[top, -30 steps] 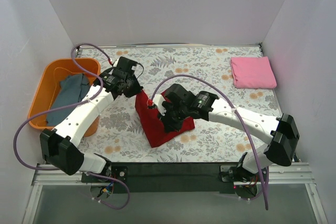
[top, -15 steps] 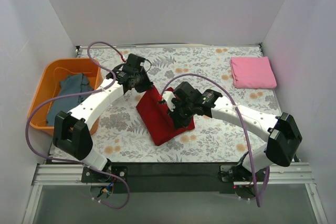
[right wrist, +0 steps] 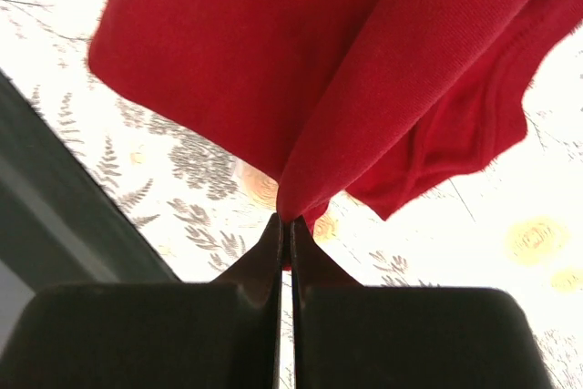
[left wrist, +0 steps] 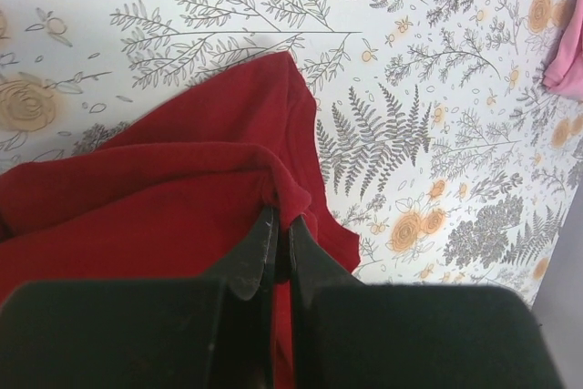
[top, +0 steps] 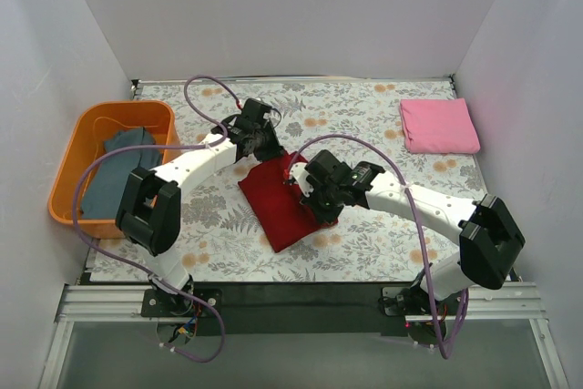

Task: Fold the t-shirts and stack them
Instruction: Fold the tshirt

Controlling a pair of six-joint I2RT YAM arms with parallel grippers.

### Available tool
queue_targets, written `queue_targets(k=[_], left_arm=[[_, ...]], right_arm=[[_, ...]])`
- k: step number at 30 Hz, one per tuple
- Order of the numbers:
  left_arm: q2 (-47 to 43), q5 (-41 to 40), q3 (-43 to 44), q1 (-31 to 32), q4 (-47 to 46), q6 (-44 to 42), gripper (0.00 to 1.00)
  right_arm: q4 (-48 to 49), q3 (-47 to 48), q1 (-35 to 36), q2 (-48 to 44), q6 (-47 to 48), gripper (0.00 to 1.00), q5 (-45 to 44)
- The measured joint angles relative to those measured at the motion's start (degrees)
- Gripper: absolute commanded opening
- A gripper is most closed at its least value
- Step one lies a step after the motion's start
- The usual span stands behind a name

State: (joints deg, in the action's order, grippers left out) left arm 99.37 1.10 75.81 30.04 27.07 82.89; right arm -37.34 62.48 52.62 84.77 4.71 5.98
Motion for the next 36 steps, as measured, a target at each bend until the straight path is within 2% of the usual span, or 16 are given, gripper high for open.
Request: queue_targets(k=[13,16,17,20,23,24,25,30,32,36], left_arm=[[3.5,-0.3,-2.4,1.4,-6.8,-2.0,0.02],[3.5,-0.3,-3.5,1.4,-8.7,-2.2,0.13],[3.5,-0.5,-4.1,1.4,-9.6,-2.3,0.28],[3.5,-1.7,-5.2,1.4,-11.6,-2.4,0.42],[3.0,-3.5,-6.1,1.4,-13.0,-2.1,0.52],[2.6,-4.0,-6.5,1.4,-13.5,-2.1,0.60],[1.9,-4.6,-7.1,1.4,-13.8,-2.2,0.63],[-5.1,-5.3,-12.0,1.3,-14.9,-2.0,0.64],[-8.5,-5.2,-14.4,1.3,-15.4,-2.1,0.61],[-11.6,-5.4,-18.1,1.3,-15.8,-2.7,0.56]], right_arm=[[3.7,-4.9,-0.2,0.6,-2.0,0.01,-8.5],[4.9,-5.9,-0.2,0.8,-3.4,0.14,-11.5],[5.2,-6.2,-0.3,0.8,-4.0,0.20,-12.7],[6.1,-6.9,-0.6,0.8,-5.5,0.31,-16.9],[6.6,-7.3,-1.5,0.8,-6.8,0.38,-21.4],[7.1,-7.4,-1.9,0.8,-7.2,0.38,-22.8],[7.6,-7.6,-2.5,0.8,-7.6,0.39,-24.0],[8.9,-8.1,-6.3,-0.3,-8.8,0.37,-25.9],[10.8,-9.0,-7.6,-2.3,-8.8,0.35,-22.4],[15.3,-10.2,-8.5,-5.9,-9.0,0.34,-9.5]])
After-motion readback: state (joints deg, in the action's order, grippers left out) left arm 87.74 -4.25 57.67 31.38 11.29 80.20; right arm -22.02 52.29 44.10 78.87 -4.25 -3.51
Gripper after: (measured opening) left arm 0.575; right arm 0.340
